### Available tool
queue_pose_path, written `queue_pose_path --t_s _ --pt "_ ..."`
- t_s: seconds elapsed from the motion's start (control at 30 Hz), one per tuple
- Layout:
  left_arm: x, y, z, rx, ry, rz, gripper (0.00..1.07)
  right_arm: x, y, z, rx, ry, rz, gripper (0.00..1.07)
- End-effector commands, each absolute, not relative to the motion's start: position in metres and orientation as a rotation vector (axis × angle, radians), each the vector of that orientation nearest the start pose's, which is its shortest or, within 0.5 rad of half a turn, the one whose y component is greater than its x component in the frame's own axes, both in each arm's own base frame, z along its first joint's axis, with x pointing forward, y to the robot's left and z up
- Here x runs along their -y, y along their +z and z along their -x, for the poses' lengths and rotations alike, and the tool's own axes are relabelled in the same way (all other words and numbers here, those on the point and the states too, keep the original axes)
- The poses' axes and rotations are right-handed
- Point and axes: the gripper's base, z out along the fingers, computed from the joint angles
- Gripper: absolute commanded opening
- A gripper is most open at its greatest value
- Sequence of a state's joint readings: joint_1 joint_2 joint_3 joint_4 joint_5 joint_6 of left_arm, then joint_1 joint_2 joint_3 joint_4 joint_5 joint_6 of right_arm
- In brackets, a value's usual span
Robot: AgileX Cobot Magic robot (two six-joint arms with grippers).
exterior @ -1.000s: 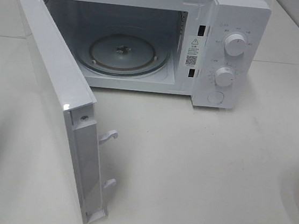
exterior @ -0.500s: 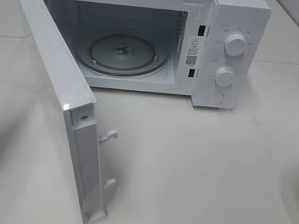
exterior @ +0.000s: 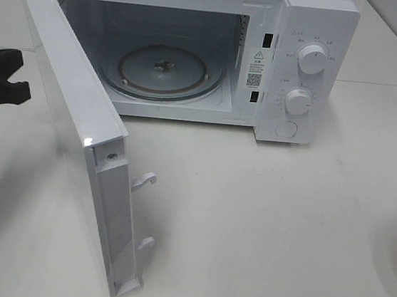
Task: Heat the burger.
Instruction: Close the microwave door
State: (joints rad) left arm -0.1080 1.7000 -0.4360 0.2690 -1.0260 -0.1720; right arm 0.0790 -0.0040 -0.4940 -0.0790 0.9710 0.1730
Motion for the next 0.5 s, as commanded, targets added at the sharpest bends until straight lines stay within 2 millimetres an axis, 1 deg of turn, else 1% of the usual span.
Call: queue_pose_path --t_s 0.03,0.07,0.1,0.17,0.23,0.27,0.33,0.37,0.4,0.43,0.5 --pt "0.067 0.151 -0.281 -1.703 -0.358 -0.273 0.00 0.006 0.284 0.005 -1.916 0.071 -0.089 0.73" --pt "0.067 0.151 -0.281 -1.703 -0.358 -0.273 0.00 0.006 0.284 0.005 -1.916 0.071 -0.089 0.73" --pt "0.073 0.149 -0.283 -1.701 -0.374 -0.289 0.00 0.006 0.284 0.005 -1.916 0.071 -0.089 0.73" --pt "0.076 0.148 -0.284 -1.705 -0.380 -0.296 0.00 0.006 0.284 0.005 -1.916 0.071 -0.089 0.73" --pt "0.085 0.146 -0.286 -1.708 -0.398 -0.321 0.00 0.006 0.284 0.005 -1.916 0.071 -0.089 0.73" --pt "0.085 0.146 -0.286 -1.708 -0.398 -0.321 0.00 0.006 0.284 0.005 -1.916 0.071 -0.089 0.73" --pt "0.096 0.147 -0.289 -1.693 -0.418 -0.349 0.00 0.006 0.284 0.005 -1.916 0.071 -0.089 0.73" --pt "0.096 0.147 -0.289 -1.693 -0.418 -0.349 0.00 0.006 0.284 0.005 -1.916 0.071 -0.089 0.73" --pt "0.102 0.148 -0.292 -1.685 -0.427 -0.364 0.00 0.006 0.284 0.005 -1.916 0.071 -0.089 0.73" --pt "0.102 0.148 -0.292 -1.685 -0.427 -0.364 0.00 0.006 0.284 0.005 -1.916 0.071 -0.089 0.73" --pt "0.111 0.148 -0.296 -1.697 -0.433 -0.375 0.00 0.006 0.284 0.005 -1.916 0.071 -0.089 0.73"
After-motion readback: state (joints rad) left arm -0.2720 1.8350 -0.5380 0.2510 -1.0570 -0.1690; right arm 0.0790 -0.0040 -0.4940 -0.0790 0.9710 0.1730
